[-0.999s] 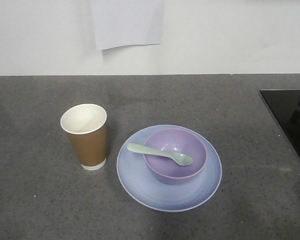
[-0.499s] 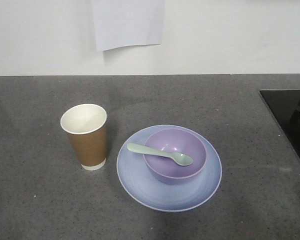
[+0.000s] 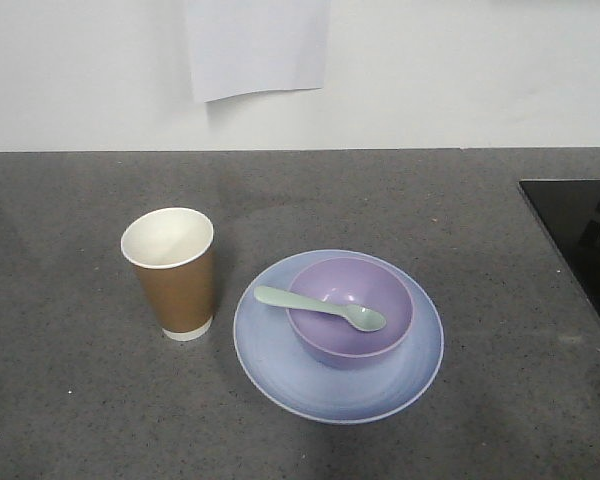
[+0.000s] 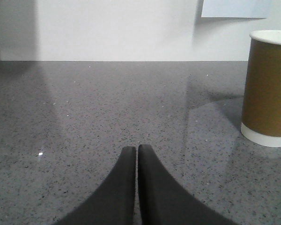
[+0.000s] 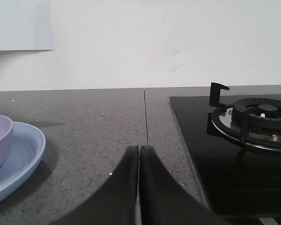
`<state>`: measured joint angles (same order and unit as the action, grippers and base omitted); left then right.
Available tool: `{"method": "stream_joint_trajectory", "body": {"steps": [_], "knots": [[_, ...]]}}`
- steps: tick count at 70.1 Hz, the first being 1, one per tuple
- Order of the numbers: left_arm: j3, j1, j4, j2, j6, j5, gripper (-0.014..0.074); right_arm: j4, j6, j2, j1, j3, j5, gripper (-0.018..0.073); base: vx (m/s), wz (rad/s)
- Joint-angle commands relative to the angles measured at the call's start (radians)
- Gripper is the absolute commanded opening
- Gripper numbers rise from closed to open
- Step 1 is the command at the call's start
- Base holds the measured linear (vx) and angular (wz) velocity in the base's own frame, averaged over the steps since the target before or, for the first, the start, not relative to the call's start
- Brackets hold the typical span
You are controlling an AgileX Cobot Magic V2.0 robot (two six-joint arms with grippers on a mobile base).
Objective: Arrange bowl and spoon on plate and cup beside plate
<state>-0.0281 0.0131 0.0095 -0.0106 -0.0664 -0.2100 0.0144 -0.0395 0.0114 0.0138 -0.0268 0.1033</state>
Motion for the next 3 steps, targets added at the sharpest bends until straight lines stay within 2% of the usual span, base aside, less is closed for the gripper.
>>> {"method": "stream_joint_trajectory", "body": {"steps": [1, 3], "knots": [[0.025, -0.004, -0.009, -0.007, -0.004, 0.073, -0.0006, 0.003, 0.008, 0.016, 0.005, -0.005, -0.08, -0.0004, 0.0, 0.0], [0.025, -0.004, -0.009, -0.007, -0.004, 0.073, -0.0006, 0.003, 0.008, 0.016, 0.005, -0.005, -0.08, -0.0004, 0.0, 0.0]]}}
